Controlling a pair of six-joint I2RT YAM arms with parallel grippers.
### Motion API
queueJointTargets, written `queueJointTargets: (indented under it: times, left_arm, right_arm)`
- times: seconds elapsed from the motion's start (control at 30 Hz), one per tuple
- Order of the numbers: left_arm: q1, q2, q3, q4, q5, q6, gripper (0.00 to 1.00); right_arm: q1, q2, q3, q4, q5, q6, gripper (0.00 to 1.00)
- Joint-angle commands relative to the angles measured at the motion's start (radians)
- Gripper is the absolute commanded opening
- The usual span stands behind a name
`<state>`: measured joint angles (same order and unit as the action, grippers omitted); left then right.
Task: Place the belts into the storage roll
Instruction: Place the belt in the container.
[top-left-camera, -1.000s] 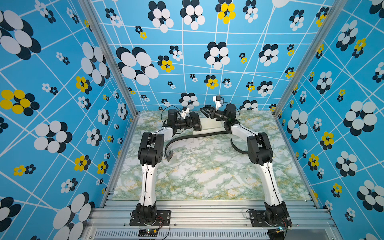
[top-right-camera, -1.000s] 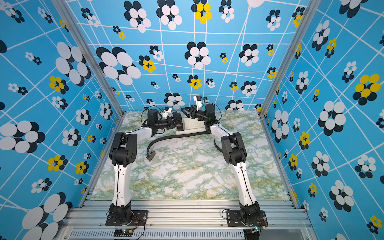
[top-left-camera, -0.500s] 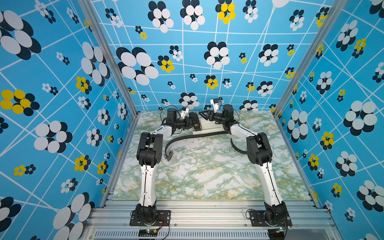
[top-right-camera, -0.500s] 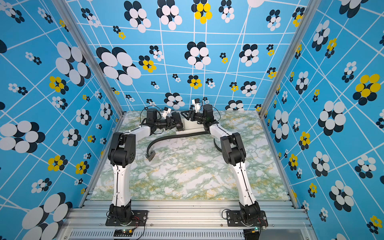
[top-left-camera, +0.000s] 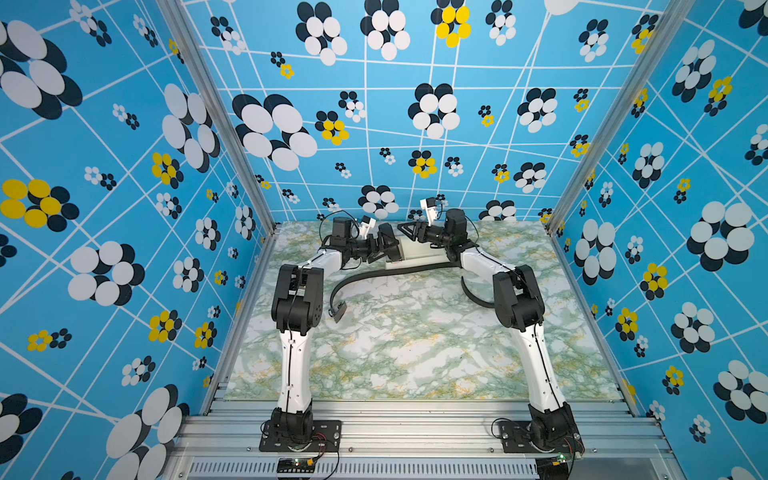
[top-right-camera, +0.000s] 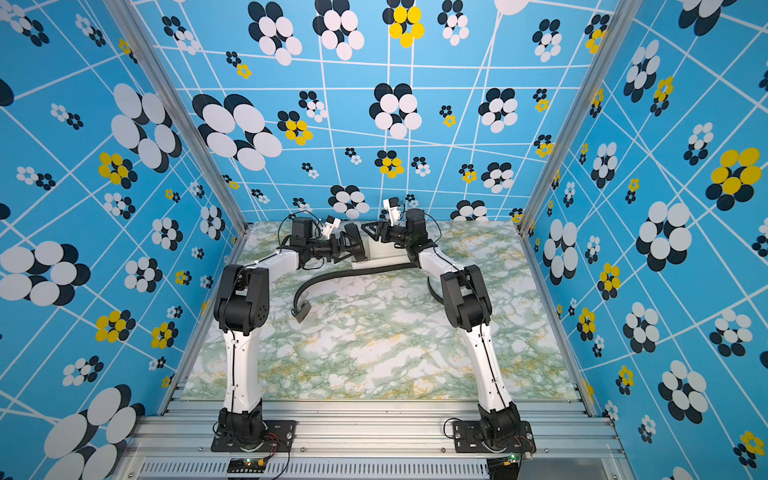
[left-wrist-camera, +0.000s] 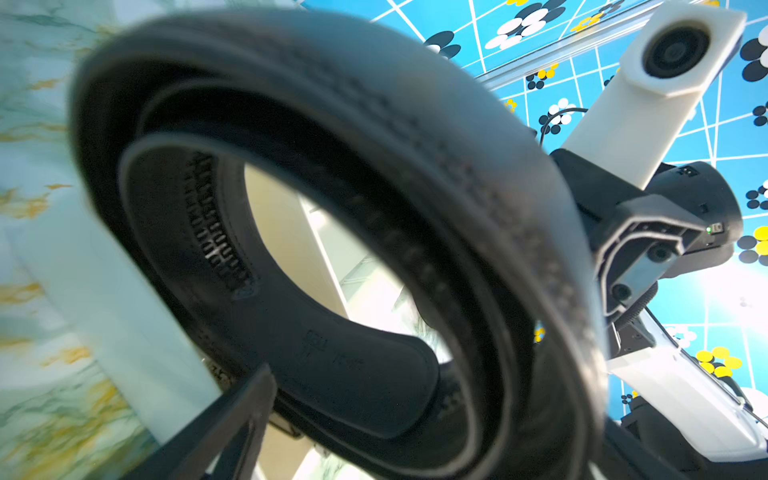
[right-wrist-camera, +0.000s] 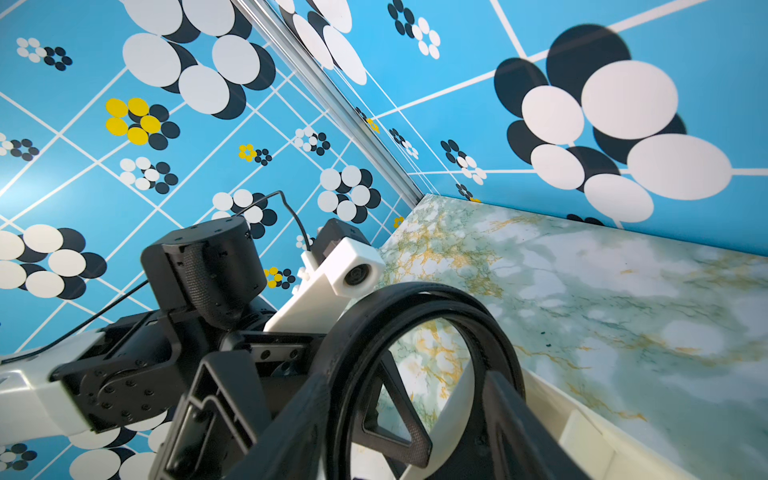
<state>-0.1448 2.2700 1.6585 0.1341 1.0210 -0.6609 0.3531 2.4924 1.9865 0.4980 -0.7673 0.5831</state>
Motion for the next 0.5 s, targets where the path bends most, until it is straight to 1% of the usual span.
queueJointTargets:
  times: [0.0, 0.13, 0.47]
  left_arm:
    - [0.01, -0.032, 0.02, -0.036, -0.012, 0.01, 0.99]
    - [0.012, -0.04, 0.026, -0.071, -0.021, 0.026, 1.0]
    - [0.02, -0.091, 0.006, -0.069, -0.016, 0.025, 0.99]
  right_arm:
    - [0.002, -0.063, 0.003, -0.021, -0.001, -0.022, 0.63]
    - [0.002, -0.069, -0.001, -0.024, 0.0, -0.024, 0.63]
    - [-0.012, -0.116, -0.036, -0.024, 0.014, -0.025, 0.63]
